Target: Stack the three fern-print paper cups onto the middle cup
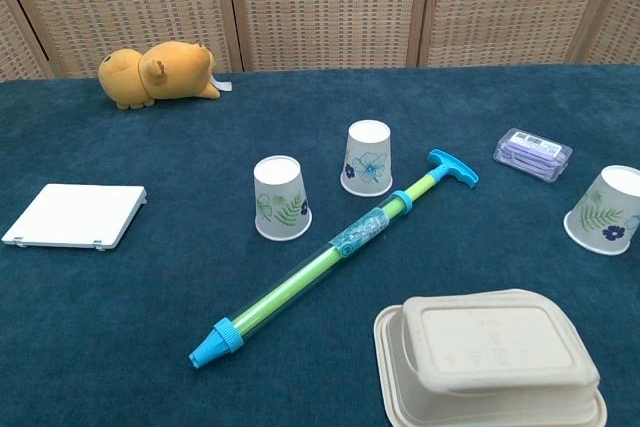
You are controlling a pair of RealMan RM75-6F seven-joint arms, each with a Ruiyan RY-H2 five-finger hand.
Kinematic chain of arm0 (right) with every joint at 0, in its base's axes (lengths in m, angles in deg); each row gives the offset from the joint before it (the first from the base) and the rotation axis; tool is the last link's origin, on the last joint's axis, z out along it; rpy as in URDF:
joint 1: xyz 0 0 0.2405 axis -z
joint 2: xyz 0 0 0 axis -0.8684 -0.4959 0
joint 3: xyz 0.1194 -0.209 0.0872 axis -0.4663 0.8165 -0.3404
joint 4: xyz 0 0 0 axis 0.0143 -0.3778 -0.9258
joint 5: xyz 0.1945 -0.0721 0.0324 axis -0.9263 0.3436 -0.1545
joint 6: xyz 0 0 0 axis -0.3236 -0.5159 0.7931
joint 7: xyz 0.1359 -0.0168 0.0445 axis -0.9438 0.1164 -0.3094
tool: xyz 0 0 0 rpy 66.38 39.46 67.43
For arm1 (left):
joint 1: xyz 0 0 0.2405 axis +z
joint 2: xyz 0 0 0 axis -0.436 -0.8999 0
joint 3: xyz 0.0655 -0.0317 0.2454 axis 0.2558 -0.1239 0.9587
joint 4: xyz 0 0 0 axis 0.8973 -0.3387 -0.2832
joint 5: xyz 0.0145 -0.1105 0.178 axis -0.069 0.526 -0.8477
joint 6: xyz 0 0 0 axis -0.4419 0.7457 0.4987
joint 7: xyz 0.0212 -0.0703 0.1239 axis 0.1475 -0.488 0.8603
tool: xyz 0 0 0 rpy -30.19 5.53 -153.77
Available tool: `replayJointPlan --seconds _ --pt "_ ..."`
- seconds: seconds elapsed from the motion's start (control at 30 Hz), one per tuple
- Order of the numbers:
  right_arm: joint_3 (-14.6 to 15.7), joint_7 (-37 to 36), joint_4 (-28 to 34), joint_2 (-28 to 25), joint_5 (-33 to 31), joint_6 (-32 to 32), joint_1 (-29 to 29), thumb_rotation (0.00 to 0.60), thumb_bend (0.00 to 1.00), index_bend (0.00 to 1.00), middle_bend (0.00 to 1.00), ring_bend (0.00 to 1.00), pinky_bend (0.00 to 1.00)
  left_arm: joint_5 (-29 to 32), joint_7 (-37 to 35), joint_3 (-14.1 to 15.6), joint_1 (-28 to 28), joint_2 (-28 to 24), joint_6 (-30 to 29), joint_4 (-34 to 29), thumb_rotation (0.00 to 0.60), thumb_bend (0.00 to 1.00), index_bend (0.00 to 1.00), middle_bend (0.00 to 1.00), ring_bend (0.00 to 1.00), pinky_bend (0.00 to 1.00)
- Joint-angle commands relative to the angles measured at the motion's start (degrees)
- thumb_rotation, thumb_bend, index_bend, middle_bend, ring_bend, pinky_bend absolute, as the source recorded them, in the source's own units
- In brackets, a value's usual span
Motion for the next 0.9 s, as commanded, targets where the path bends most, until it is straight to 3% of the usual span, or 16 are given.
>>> replayJointPlan --seconds 0.03,0.9 --pt "0.1 0.1 -0.1 0.0 0.1 0.0 0.0 0.6 0.18 0.09 0.0 0.0 0.0 0.1 0.1 -0.1 0.0 0.1 0.2 0.0 0.6 0.25 0.0 0.0 0.0 0.0" --pt "0.1 -2.2 -0.4 -0.3 0.4 0.4 0.1 0.6 0.18 0.09 0.0 0.0 0.0 2.2 -0.4 -2.1 -0.5 -0.2 3.4 -1.6 0.6 0.25 0.01 0.0 0.0 0.0"
